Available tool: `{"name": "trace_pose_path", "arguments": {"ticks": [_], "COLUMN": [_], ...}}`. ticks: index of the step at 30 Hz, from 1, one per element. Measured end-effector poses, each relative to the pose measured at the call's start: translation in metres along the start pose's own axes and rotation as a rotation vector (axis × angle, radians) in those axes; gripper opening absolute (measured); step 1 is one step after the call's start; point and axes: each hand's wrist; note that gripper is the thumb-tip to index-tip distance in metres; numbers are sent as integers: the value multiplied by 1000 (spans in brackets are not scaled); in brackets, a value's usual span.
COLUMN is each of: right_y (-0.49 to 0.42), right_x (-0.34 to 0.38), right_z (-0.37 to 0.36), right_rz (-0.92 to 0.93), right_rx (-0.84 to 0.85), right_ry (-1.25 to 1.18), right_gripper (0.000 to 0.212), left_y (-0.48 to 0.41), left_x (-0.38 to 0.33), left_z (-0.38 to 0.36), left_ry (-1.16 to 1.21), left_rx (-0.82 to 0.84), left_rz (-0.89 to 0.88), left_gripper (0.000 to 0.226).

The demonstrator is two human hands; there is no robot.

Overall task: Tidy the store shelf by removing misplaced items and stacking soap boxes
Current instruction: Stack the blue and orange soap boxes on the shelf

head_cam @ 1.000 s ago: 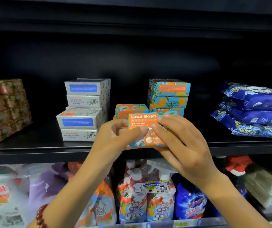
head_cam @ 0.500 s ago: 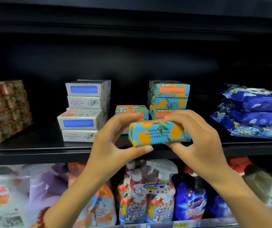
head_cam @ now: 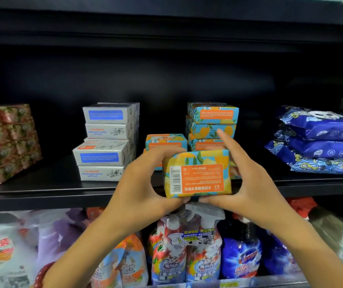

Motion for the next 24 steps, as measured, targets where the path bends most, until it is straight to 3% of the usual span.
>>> {"name": "trace_pose_path", "arguments": {"ticks": [2, 5, 10, 15, 18, 24], "right_y": [0, -3, -3, 0, 1, 1], "right_x": [2, 5, 10, 3, -4, -8], "right_z": [3, 4, -1, -22, -30, -35], "right_rz": [-59, -60, -44, 258, 361, 449], "right_rx": [33, -13, -136, -386, -453, -469], "right_ry": [-119, -187, -189, 231, 211, 104], "right_gripper": [97, 73, 54, 39, 43, 32], "left_y": [-1, -1, 0, -3, -4, -9], "left_x": [0, 5, 10, 2, 6, 10], "left_z": [-1, -3, 0, 5, 7, 11], "left_ry": [-72, -191, -272, -28, 193, 319], "left_rx": [-19, -33, -33, 26, 18, 61], "left_rz": [-99, -203, -196, 163, 333, 374], "left_gripper": [58, 55, 63, 59, 58, 75]}}
Point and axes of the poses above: each hand's wrist, its own y-axis away from the middle knuckle, its own z-axis out of the back of the hand, x = y × z, and after that the axes turned 9 degrees about y, right-handed
